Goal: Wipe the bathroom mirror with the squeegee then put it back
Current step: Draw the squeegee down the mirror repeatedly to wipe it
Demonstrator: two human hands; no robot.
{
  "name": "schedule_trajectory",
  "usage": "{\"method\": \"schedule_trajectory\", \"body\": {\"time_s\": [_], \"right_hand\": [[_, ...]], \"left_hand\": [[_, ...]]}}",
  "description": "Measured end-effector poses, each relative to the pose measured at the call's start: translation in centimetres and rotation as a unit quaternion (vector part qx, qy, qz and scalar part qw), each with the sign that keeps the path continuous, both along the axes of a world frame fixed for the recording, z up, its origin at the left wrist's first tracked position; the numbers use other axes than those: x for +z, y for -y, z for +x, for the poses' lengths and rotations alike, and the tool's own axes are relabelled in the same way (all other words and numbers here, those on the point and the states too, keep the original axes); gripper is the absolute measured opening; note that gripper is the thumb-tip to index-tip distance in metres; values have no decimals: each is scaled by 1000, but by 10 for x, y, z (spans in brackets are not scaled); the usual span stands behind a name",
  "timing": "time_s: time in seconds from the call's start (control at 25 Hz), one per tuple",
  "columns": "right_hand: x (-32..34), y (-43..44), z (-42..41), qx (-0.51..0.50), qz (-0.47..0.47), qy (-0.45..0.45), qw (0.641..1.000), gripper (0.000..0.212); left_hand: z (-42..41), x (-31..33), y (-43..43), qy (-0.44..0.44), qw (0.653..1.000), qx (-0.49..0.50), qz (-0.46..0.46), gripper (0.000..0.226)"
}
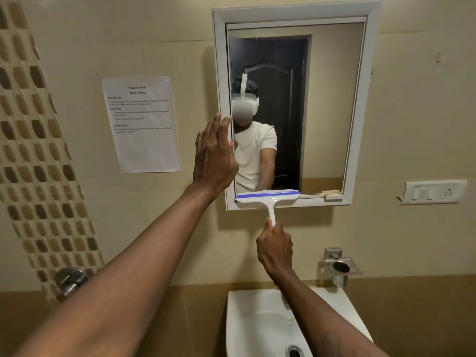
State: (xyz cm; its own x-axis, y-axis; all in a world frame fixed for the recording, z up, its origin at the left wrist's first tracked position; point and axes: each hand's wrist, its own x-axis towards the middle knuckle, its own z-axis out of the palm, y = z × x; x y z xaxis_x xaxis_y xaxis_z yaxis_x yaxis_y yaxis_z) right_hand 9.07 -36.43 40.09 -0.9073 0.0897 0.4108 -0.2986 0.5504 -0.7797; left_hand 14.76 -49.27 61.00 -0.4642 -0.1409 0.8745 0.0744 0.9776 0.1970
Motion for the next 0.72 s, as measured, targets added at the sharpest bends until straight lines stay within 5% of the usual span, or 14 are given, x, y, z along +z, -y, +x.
{"method": "schedule_trajectory", "body": {"time_s": [0.44, 0.72], "right_hand": [[208, -41, -49, -12, -95, -219, 971, 36], [274, -63, -89, 2, -86, -235, 968, 45]], "left_hand": [[-11, 35, -25, -38, 999, -20, -10, 56], [-35, 64, -64, -74, 995, -59, -19, 59]]}}
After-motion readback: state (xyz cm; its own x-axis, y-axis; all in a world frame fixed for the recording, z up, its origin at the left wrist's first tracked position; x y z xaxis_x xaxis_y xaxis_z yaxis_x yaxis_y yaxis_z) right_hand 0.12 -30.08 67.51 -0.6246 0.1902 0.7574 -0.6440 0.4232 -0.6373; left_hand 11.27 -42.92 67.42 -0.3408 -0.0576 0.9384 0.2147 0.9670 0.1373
